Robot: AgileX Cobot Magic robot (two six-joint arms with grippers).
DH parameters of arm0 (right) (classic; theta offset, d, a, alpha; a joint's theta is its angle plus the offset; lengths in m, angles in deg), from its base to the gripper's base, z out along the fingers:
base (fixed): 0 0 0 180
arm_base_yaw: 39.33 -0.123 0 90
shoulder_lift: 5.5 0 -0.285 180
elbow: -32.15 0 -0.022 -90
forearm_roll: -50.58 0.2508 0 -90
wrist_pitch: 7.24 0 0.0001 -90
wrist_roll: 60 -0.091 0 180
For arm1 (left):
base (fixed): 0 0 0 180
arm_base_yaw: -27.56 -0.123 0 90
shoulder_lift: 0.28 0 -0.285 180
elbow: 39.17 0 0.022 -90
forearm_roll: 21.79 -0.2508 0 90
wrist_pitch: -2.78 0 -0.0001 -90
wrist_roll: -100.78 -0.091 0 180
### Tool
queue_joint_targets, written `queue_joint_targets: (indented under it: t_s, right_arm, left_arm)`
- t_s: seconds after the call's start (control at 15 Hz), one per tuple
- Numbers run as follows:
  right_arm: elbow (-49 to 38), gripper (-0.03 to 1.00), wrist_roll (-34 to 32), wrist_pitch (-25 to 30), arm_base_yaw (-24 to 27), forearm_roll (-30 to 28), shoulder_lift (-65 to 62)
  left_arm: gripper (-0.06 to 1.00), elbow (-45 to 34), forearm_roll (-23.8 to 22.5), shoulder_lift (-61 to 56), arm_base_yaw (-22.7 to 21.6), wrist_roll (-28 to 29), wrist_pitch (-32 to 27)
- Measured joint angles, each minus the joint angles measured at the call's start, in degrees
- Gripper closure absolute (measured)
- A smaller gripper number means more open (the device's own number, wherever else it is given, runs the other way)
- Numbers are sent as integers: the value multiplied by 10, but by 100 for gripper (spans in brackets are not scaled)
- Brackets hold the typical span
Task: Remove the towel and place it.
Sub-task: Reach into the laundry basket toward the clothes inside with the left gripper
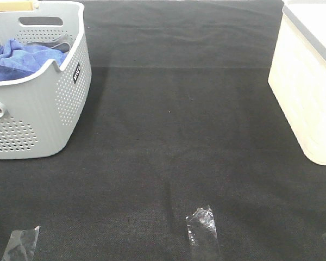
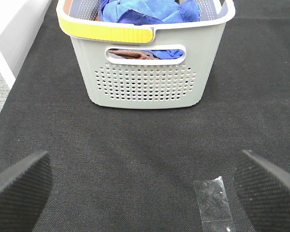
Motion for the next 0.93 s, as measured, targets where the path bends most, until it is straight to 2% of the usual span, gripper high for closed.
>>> queue_joint_targets:
  t_s: [0.93]
  right_arm:
    - [0,27,0,0,0,0,0]
  left_arm:
    - [-3,0,0,0,0,0,0]
